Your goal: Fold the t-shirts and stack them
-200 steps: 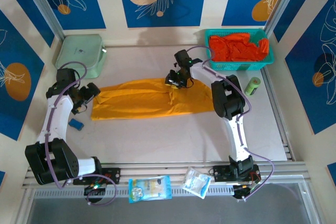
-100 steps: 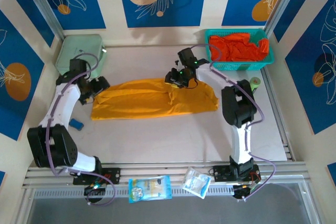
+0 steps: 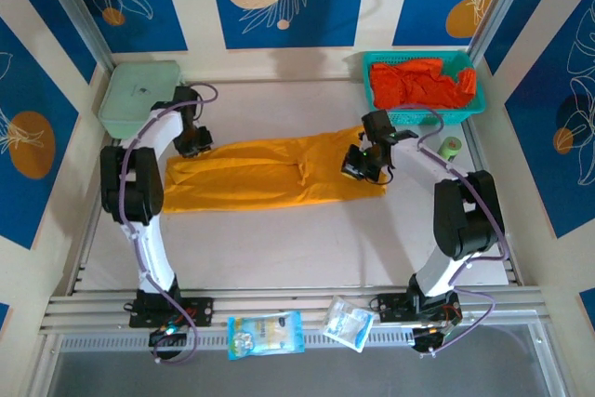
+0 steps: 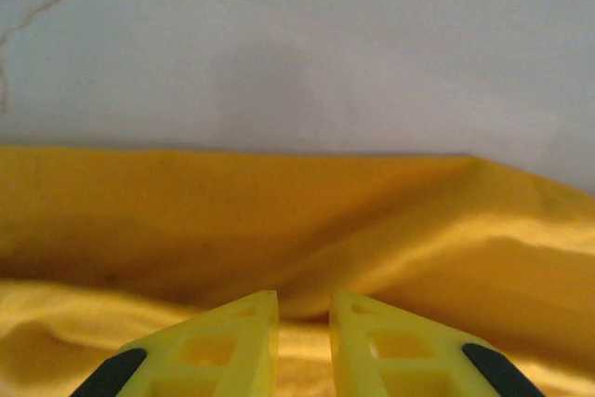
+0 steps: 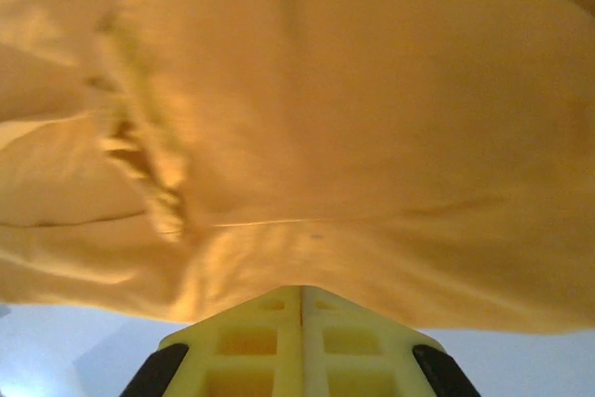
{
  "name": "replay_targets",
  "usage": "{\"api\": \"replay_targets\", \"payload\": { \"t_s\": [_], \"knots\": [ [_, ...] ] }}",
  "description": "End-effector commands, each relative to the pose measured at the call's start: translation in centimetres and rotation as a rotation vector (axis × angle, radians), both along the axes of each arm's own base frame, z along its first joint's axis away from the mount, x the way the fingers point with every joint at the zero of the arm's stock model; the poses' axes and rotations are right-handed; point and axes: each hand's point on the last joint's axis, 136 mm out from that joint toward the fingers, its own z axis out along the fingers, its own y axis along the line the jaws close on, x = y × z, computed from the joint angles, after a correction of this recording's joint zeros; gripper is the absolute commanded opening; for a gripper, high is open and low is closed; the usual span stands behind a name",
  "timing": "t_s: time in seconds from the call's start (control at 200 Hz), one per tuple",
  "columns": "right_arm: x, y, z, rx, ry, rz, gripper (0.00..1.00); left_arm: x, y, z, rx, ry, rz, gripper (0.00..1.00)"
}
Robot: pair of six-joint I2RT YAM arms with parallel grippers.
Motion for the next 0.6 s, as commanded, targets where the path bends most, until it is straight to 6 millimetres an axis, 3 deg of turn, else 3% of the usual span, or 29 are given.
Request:
{"api": "replay_targets", "payload": {
  "t_s": [0.0,0.195,0.325,0.595],
  "knots": [
    [-0.3,-0.9,-0.6,-0.031,0.018,-0.02,0.0,0.1,0.2,0.0,0.063,0.02,-0.031,0.21],
    [0.3,-1.1,-3.6,-0.109,0.104,-0.027,0.0,-1.7,0.9,-1.7,0.109,0.077,-0.028,0.21],
    [1.2,-1.0,-5.6,-0.149,0.155,-0.023,0.0,-4.1,1.2,-2.3,0.127,0.111,-0.019,0.21],
    [5.8,0.7,-7.0,-0.177,0.169,0.046,0.0,-9.4,1.6,-1.8,0.135,0.138,-0.001,0.21]
  ]
}}
